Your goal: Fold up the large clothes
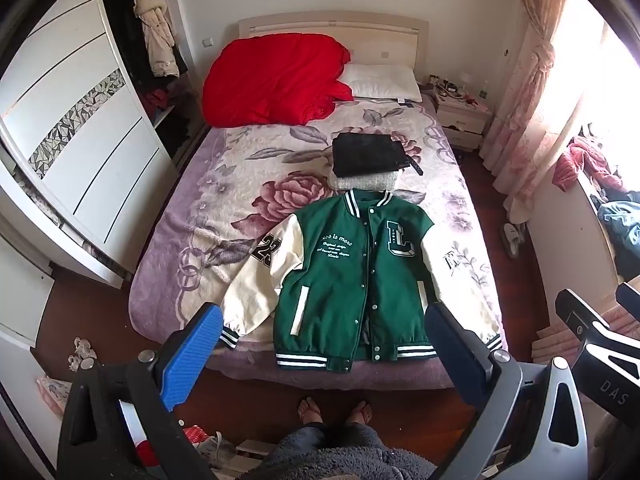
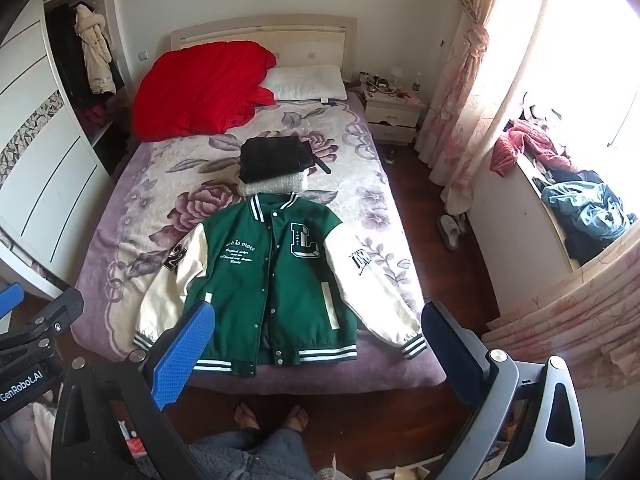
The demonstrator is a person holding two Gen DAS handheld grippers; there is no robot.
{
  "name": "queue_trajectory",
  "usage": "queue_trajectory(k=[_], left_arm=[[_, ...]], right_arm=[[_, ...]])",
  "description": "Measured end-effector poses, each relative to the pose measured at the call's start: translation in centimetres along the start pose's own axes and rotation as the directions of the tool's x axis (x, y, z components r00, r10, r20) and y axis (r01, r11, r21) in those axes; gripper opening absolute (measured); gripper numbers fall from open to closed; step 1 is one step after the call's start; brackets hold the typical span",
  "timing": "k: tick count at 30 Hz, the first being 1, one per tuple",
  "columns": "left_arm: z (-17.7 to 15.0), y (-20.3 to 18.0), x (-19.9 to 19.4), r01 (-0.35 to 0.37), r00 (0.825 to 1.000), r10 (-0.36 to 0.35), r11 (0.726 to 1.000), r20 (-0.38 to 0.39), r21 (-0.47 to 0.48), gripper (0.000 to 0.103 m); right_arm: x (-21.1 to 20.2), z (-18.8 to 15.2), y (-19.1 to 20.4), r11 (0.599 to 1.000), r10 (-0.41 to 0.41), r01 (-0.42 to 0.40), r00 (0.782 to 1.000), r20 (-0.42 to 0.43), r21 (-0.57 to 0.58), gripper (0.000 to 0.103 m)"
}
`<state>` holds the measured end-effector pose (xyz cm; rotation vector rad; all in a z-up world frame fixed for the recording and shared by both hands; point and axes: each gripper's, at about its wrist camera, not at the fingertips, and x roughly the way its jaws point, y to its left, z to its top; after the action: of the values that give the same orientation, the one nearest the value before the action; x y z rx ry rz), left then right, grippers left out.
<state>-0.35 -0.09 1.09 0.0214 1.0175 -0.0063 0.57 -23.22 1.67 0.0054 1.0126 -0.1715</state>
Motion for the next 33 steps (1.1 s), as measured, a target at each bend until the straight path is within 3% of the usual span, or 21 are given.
queue_trajectory(k=[33], left_arm=[[-0.4, 0.5, -0.5, 0.005, 1.0, -0.005, 1.0, 0.01, -0.007, 0.103]], right_arm=[[-1.5, 0.5, 1.4, 1.0, 0.006, -0.006, 1.0, 0.023, -0.012, 0.103]])
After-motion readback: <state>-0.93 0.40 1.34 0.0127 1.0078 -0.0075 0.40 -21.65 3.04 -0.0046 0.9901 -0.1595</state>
